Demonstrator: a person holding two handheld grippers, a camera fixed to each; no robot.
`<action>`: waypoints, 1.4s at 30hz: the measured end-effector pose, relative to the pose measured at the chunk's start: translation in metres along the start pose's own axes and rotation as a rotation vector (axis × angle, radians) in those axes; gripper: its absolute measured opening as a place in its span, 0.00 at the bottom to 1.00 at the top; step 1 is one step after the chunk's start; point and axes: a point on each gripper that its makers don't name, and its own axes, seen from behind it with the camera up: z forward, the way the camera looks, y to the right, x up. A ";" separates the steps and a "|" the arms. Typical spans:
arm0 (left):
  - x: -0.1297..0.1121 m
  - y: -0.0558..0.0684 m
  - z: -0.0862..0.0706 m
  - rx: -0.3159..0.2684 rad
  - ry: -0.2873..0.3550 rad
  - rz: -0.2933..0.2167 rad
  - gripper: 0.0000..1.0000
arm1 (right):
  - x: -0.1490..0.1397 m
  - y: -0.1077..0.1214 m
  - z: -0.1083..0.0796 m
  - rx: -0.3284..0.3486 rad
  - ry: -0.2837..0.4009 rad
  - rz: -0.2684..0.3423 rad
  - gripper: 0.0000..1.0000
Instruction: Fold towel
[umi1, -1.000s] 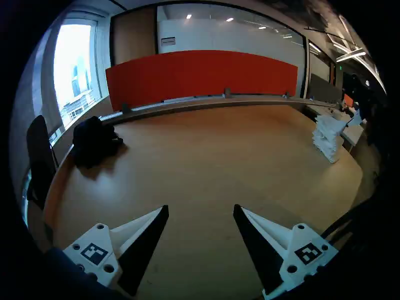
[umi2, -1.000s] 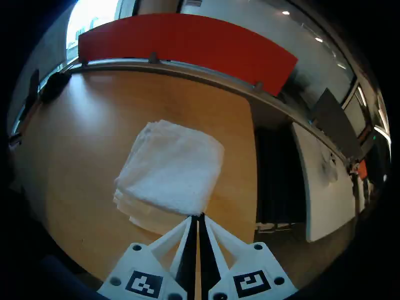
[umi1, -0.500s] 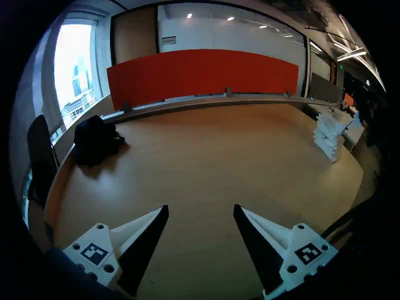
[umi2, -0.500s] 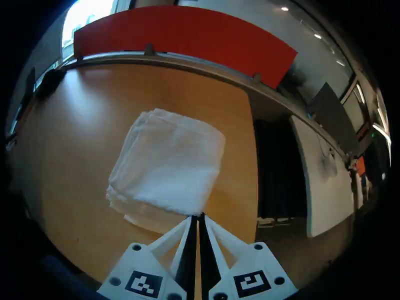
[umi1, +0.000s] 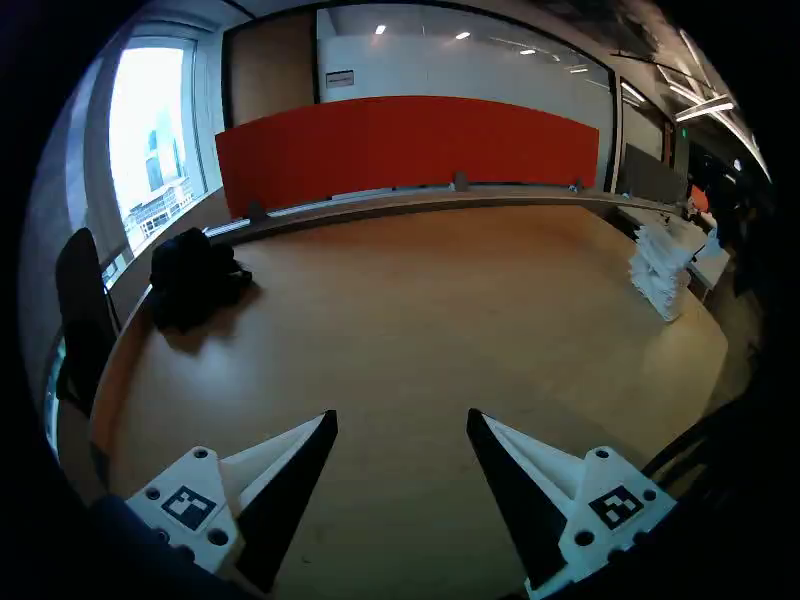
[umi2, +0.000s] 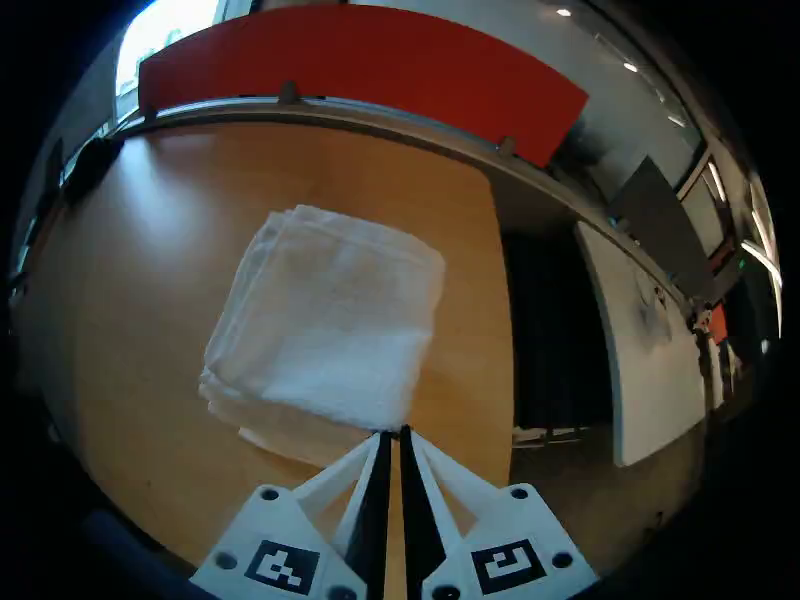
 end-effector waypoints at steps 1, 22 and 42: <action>0.000 0.000 0.000 0.000 0.000 0.000 0.96 | 0.000 0.000 0.000 -0.002 0.000 -0.001 0.11; 0.004 -0.003 0.001 -0.004 0.009 -0.004 0.96 | 0.002 -0.002 -0.006 -0.038 0.024 0.012 1.00; 0.008 -0.002 0.005 -0.018 0.019 -0.012 0.96 | 0.024 -0.013 -0.024 -0.026 0.121 0.134 1.00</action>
